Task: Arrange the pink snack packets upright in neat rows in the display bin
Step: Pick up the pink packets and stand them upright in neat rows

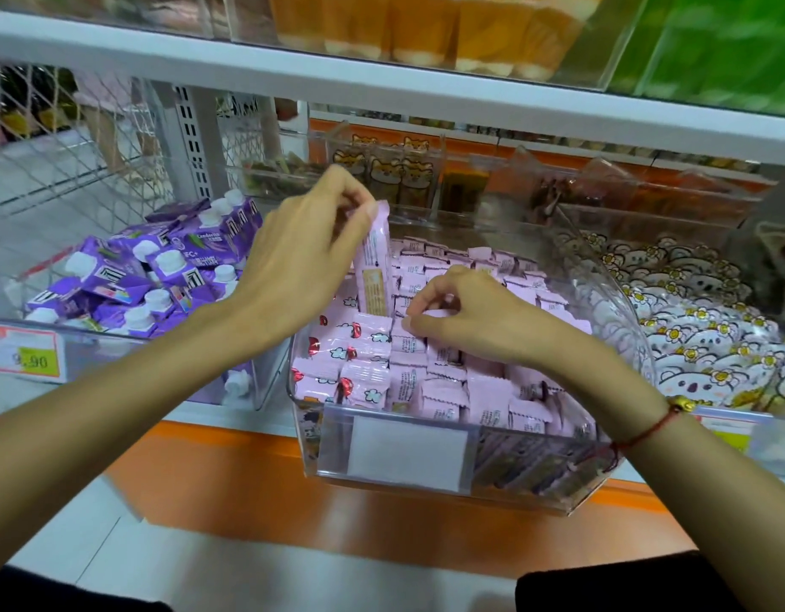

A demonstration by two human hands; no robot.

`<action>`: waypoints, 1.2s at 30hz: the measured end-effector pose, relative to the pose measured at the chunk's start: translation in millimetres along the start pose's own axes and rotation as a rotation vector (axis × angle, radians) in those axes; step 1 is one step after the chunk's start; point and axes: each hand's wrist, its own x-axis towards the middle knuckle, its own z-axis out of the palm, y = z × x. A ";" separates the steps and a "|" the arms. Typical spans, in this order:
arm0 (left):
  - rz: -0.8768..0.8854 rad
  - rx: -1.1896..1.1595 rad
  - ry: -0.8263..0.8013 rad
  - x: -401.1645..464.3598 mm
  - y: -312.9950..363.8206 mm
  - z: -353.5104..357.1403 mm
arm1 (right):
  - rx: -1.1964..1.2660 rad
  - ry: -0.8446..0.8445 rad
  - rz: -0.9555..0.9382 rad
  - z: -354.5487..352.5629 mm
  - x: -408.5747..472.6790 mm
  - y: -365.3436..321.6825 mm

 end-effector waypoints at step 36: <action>-0.207 -0.179 -0.112 -10.7 2.0 -18.4 | 1.089 0.146 -0.077 -16.7 -18.3 -26.0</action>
